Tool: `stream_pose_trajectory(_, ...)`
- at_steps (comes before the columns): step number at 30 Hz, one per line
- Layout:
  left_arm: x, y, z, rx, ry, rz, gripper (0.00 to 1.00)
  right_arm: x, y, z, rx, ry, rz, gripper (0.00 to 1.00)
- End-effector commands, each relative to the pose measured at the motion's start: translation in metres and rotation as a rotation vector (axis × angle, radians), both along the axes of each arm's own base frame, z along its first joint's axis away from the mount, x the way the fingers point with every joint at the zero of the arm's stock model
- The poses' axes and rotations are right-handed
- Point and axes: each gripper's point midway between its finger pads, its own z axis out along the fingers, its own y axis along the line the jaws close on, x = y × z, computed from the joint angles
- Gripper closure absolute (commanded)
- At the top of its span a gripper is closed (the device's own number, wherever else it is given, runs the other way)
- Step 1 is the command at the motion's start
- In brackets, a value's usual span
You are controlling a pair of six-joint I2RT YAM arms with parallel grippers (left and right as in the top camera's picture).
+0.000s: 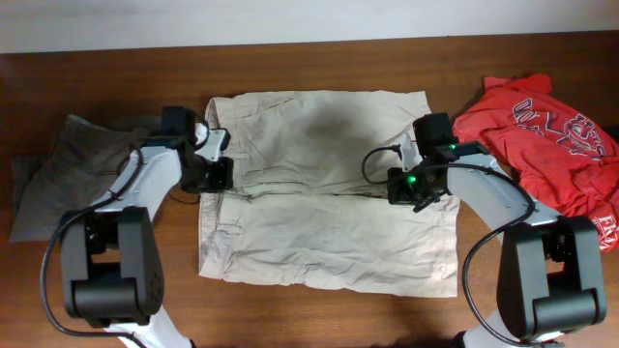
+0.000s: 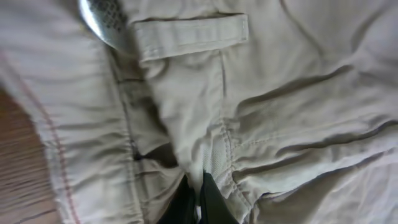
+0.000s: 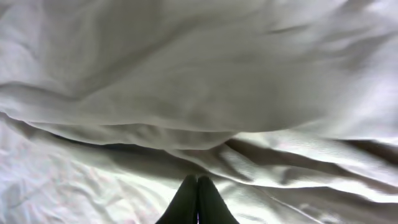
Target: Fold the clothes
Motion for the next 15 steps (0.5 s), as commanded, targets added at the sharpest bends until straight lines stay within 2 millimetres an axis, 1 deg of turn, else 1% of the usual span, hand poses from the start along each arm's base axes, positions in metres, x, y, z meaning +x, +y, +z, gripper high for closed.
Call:
stream_pose_trajectory(1, 0.009, 0.020, 0.037, -0.001, -0.097, 0.054, 1.00, 0.006, -0.009, 0.007, -0.059, -0.034, -0.014, 0.95)
stream_pose_trajectory(3, 0.010, 0.031, 0.039, 0.017, -0.103, 0.082, 1.00, 0.006, -0.011, 0.005, -0.070, -0.028, -0.017, 0.95)
stream_pose_trajectory(5, 0.008, 0.038, 0.034, 0.050, -0.080, 0.114, 0.99, 0.005, -0.011, 0.005, -0.070, -0.026, -0.017, 0.94)
stream_pose_trajectory(10, 0.006, 0.044, 0.028, 0.071, -0.049, 0.168, 0.99, 0.005, -0.014, 0.001, -0.090, -0.018, -0.021, 0.92)
stream_pose_trajectory(12, 0.005, 0.052, 0.026, 0.115, -0.035, 0.210, 0.99, 0.003, -0.017, -0.003, -0.103, -0.002, -0.035, 0.91)
stream_pose_trajectory(15, 0.004, 0.059, 0.024, 0.154, -0.033, 0.220, 0.99, 0.000, -0.017, -0.012, -0.107, 0.026, -0.043, 0.91)
